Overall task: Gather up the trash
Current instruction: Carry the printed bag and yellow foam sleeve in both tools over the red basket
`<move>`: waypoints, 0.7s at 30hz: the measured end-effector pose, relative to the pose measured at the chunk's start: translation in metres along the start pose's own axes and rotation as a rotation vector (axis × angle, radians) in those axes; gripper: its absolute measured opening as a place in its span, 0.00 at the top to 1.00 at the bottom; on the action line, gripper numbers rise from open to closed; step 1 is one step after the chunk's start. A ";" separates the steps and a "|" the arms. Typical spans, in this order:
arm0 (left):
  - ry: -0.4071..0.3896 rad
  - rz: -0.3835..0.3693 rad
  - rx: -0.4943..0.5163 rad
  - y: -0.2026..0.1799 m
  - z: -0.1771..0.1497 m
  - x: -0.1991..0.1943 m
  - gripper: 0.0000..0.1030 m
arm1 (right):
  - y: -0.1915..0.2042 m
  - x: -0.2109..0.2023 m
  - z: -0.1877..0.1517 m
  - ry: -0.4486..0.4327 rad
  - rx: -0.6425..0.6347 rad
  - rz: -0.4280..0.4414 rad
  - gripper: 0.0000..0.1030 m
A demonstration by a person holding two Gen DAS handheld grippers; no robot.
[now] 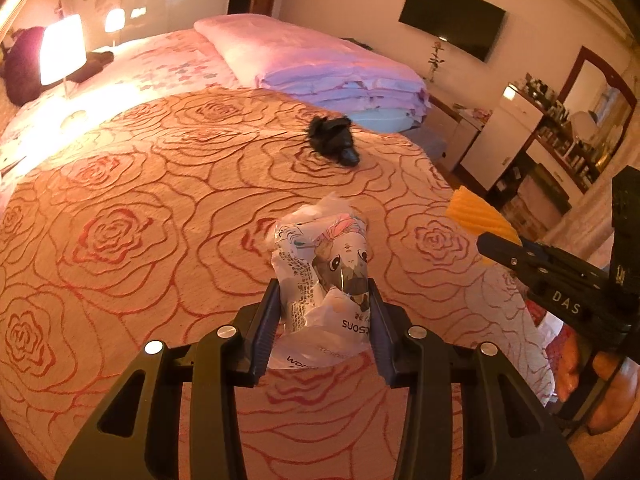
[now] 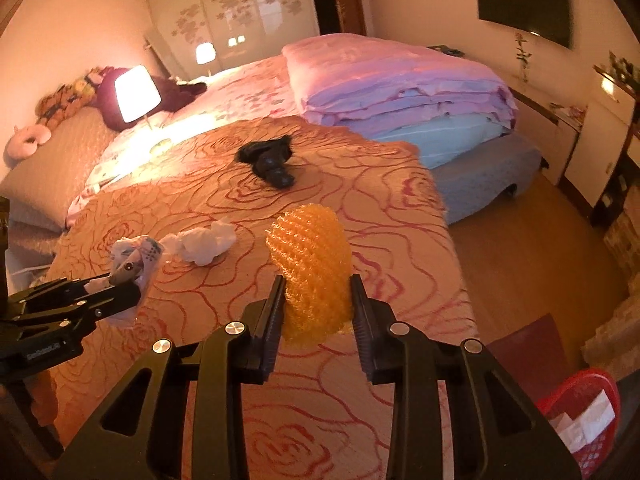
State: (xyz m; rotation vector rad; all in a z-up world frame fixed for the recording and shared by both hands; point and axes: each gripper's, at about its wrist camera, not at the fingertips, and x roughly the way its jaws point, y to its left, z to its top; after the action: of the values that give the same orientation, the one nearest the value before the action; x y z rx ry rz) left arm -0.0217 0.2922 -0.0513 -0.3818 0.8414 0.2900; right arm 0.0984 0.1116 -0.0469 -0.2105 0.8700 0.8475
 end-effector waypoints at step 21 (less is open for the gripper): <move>0.007 -0.081 0.165 -0.073 0.013 0.015 0.62 | -0.069 -0.057 -0.022 -0.070 0.144 -0.119 0.70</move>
State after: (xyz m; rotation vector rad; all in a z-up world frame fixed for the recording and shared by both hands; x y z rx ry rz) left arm 0.0255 0.2342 -0.0391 -0.2620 0.8480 0.1423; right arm 0.1157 0.0223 -0.0300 -0.1050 0.8409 0.6748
